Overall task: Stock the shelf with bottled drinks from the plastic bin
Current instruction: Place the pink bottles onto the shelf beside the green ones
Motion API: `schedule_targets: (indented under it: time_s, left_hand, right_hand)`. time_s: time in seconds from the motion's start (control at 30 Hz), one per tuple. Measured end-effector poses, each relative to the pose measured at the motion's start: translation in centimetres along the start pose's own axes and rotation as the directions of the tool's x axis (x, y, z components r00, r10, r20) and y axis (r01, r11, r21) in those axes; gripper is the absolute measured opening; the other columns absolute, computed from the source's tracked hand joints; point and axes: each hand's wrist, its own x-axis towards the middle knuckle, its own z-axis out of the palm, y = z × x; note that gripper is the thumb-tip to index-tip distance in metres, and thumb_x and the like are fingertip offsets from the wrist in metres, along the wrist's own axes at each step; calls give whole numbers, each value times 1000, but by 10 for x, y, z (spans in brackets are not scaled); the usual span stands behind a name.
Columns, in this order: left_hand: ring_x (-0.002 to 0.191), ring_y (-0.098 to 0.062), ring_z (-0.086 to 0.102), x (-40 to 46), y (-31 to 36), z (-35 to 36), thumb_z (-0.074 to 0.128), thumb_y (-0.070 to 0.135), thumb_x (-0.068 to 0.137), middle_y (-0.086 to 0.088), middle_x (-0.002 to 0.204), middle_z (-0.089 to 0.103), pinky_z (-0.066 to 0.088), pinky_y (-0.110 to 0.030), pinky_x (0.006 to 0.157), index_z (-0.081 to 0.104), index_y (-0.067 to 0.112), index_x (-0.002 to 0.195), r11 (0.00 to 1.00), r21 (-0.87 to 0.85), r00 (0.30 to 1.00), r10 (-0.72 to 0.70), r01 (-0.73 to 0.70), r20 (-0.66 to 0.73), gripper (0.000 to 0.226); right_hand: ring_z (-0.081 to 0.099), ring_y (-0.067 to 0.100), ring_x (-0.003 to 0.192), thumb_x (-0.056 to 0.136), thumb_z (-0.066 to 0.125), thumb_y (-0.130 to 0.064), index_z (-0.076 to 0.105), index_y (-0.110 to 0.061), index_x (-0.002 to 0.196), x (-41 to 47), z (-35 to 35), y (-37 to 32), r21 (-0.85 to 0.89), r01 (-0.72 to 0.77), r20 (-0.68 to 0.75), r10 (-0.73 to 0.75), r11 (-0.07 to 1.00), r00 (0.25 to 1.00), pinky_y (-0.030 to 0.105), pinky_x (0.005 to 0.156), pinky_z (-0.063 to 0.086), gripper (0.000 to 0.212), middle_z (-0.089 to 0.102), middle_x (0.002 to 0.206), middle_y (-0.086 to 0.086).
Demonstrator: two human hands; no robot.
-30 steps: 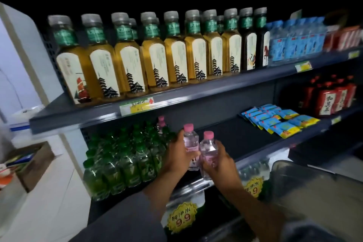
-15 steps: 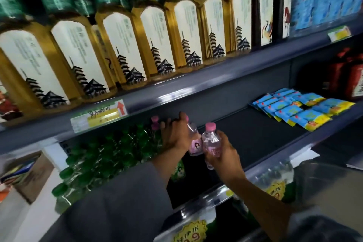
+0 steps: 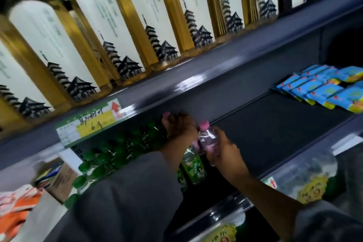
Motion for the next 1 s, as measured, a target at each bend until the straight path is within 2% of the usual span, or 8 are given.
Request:
schedule_targets:
  time_s: [0.07, 0.17, 0.27, 0.37, 0.53, 0.7, 0.9, 1.0]
  left_hand:
    - [141, -39, 34, 5, 0, -3, 55, 34, 94, -16, 150, 46, 17, -50, 115, 56, 14, 138, 997, 69, 999, 20, -24, 50, 48]
    - [136, -32, 47, 8, 3, -22, 70, 38, 86, -8, 143, 56, 32, -43, 109, 61, 15, 133, 970, 199, 988, 121, -138, 95, 53]
    - [130, -29, 52, 14, 1, -35, 72, 28, 85, -6, 133, 64, 31, -39, 100, 70, 17, 116, 970, 183, 988, 153, -157, 36, 34]
    - [127, -26, 54, 17, -7, -36, 70, 39, 87, -4, 127, 67, 30, -37, 101, 72, 19, 110, 985, 122, 990, 127, -119, -56, 31]
    - [120, -25, 58, 25, -10, -28, 72, 52, 82, -2, 117, 71, 32, -39, 100, 74, 24, 101, 978, 185, 981, 126, -99, -144, 33]
    - [117, -23, 61, 37, -15, -24, 73, 53, 81, -3, 114, 73, 34, -37, 100, 75, 26, 101, 988, 124, 980, 109, -89, -167, 33]
    - [110, -26, 64, 44, -27, -12, 69, 45, 83, -5, 105, 73, 37, -37, 95, 74, 24, 96, 989, 16, 962, 149, -150, -229, 25]
    - [111, -28, 64, 52, -33, -12, 66, 33, 84, -5, 107, 72, 44, -37, 99, 72, 22, 94, 986, -97, 982, 117, -132, -145, 16]
  right_hand:
    - [68, 36, 100, 84, 70, -30, 34, -36, 145, -1, 3, 2, 4, 15, -12, -15, 1000, 1000, 42, 81, 54, 71, 71, 113, 9]
    - [68, 32, 104, 82, 76, -32, 31, -35, 149, 0, 8, 4, -13, 71, -23, -71, 997, 997, 38, 82, 53, 81, 70, 120, 5]
    - [68, 31, 104, 86, 74, -37, 30, -35, 150, 3, 10, 4, -10, 66, 3, -66, 998, 998, 37, 83, 52, 78, 70, 119, 6]
    - [69, 29, 102, 83, 74, -27, 32, -35, 151, 4, 14, 0, 35, 49, 56, -51, 998, 997, 33, 84, 55, 80, 71, 118, 6]
    - [67, 18, 97, 81, 72, -15, 55, -25, 138, 9, 24, 4, 167, 76, 73, -89, 983, 993, 25, 87, 53, 61, 68, 109, 3]
    - [61, 22, 93, 85, 67, -14, 61, -25, 130, 14, 33, 11, 32, 36, 50, -37, 999, 998, 24, 84, 47, 47, 55, 102, 0]
    - [64, 26, 94, 82, 66, -5, 66, -17, 120, 30, 48, 8, 18, -3, 18, 2, 1000, 1000, 24, 81, 48, 39, 63, 102, 6]
    - [67, 21, 97, 83, 65, -9, 68, -20, 113, 37, 56, 6, 24, -28, 11, 28, 999, 1000, 20, 83, 48, 33, 69, 105, 5]
